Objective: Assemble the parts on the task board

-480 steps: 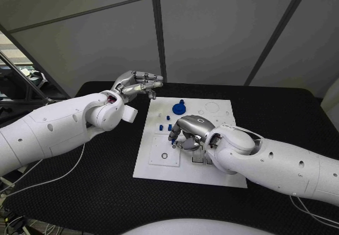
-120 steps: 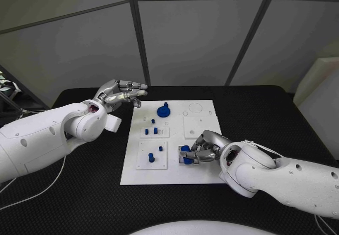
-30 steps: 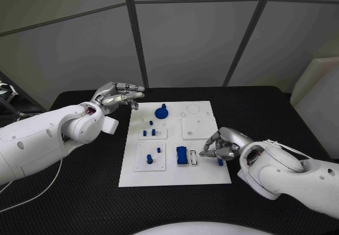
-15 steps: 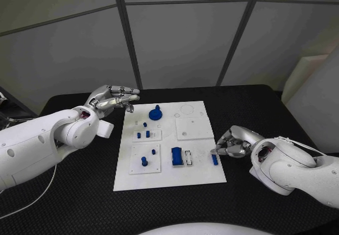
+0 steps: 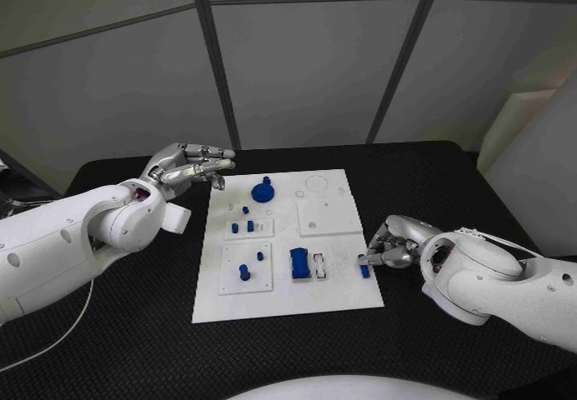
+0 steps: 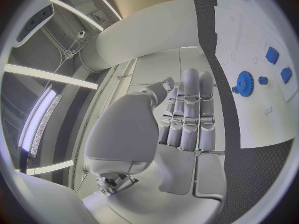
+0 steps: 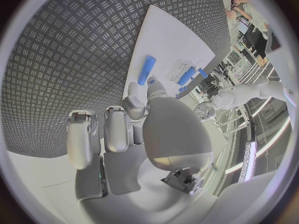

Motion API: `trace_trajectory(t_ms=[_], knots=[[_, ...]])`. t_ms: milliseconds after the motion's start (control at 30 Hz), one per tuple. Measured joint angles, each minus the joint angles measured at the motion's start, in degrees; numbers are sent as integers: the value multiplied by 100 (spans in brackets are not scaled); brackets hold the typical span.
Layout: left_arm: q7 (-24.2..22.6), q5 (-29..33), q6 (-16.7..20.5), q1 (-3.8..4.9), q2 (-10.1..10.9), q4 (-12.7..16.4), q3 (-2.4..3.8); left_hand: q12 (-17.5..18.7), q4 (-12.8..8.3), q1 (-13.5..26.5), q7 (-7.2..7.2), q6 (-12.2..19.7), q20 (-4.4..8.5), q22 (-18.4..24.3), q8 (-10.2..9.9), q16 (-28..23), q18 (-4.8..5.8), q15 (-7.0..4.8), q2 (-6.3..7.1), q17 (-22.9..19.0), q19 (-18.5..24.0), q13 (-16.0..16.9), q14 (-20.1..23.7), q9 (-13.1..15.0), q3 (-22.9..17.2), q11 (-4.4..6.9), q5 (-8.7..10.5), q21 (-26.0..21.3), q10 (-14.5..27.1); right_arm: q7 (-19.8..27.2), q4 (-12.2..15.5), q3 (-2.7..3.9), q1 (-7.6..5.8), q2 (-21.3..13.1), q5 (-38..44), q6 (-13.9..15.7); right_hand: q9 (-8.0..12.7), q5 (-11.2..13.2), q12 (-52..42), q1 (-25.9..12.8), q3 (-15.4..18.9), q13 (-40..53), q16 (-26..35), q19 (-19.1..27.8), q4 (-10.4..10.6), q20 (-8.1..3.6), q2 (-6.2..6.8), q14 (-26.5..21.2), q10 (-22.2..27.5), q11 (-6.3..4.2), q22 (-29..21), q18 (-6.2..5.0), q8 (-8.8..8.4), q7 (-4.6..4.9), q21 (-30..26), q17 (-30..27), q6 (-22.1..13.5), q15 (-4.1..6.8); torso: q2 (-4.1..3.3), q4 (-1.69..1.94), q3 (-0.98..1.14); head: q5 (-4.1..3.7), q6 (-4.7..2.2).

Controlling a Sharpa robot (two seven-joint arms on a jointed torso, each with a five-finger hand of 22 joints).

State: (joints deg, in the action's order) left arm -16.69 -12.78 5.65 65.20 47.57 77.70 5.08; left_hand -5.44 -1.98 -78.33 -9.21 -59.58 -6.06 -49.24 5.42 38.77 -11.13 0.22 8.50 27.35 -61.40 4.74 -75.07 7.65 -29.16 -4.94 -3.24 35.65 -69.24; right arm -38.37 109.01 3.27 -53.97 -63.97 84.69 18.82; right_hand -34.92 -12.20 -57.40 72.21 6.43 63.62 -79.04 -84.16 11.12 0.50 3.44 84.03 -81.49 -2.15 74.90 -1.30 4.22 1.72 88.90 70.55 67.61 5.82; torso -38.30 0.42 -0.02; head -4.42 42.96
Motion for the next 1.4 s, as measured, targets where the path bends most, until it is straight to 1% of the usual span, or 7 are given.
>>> trace_trajectory(t_ms=[533,833,900,967,1133,1233,1400], knots=[[5,0,-11,-12,-1,-18,-1,0,0,-1,0,0,0,-1,0,1,0,0,0,0,0,4,0,-1,0,0,0,0,0,-116,-71,0,8,174,181,-449,-75,-29,0,32,0,7,0,0,0,0,-29,0,-20,-21,0,0,55,-20,25,2,63,0,0,8,-3,9,38],[11,0,-19,-13,0,-19,-1,0,0,-1,0,0,0,-1,0,1,0,0,1,-2,0,4,0,2,0,0,0,0,0,-116,-91,19,4,298,488,-735,-100,-45,67,193,4,-28,0,0,-110,0,59,0,2,-42,0,0,46,-24,25,-37,119,0,0,9,-7,13,60],[13,0,-20,-14,5,-19,-1,0,0,-1,0,0,0,-1,0,1,0,0,1,-4,0,4,0,5,0,0,0,0,0,-112,-91,24,6,329,590,-791,-120,-148,67,293,-24,-35,0,0,-184,0,44,0,2,-42,0,0,22,-23,25,-39,121,0,0,10,-7,24,60],[14,0,-21,-14,7,-18,-1,0,0,-1,0,0,0,-1,0,1,0,0,1,-4,0,3,0,5,0,0,0,0,0,-108,-85,25,7,350,653,-817,-121,-384,97,384,-63,-35,0,0,-239,0,46,0,22,-62,0,0,20,-30,25,-39,114,0,1,12,-7,30,60],[16,0,-23,-17,10,-16,-1,0,0,-1,0,0,0,-2,0,1,0,0,1,-4,0,3,0,4,0,0,0,0,0,-100,-44,24,16,406,791,-813,-103,-912,104,592,-197,-35,0,22,-373,-22,-63,1,24,-61,2,-1,-80,-41,25,-25,77,43,4,12,-7,52,54],[18,0,-24,-19,10,-14,-1,0,0,-1,0,0,0,4,0,1,0,0,1,-4,0,3,0,4,0,0,0,0,0,-101,-10,16,26,419,801,-742,-50,-1123,104,703,-219,-29,0,22,-396,-22,-174,1,46,-60,4,0,-73,-55,25,4,67,42,5,10,-7,62,52],[19,0,-26,-24,8,-14,-1,0,0,-1,0,0,0,4,0,1,1,0,1,-4,0,3,0,4,0,0,0,0,0,-113,56,-5,50,420,649,-550,-17,-1433,105,704,-273,-20,0,0,-388,-43,-174,1,43,-84,4,-1,-68,-74,47,41,67,41,7,10,-7,66,38]])
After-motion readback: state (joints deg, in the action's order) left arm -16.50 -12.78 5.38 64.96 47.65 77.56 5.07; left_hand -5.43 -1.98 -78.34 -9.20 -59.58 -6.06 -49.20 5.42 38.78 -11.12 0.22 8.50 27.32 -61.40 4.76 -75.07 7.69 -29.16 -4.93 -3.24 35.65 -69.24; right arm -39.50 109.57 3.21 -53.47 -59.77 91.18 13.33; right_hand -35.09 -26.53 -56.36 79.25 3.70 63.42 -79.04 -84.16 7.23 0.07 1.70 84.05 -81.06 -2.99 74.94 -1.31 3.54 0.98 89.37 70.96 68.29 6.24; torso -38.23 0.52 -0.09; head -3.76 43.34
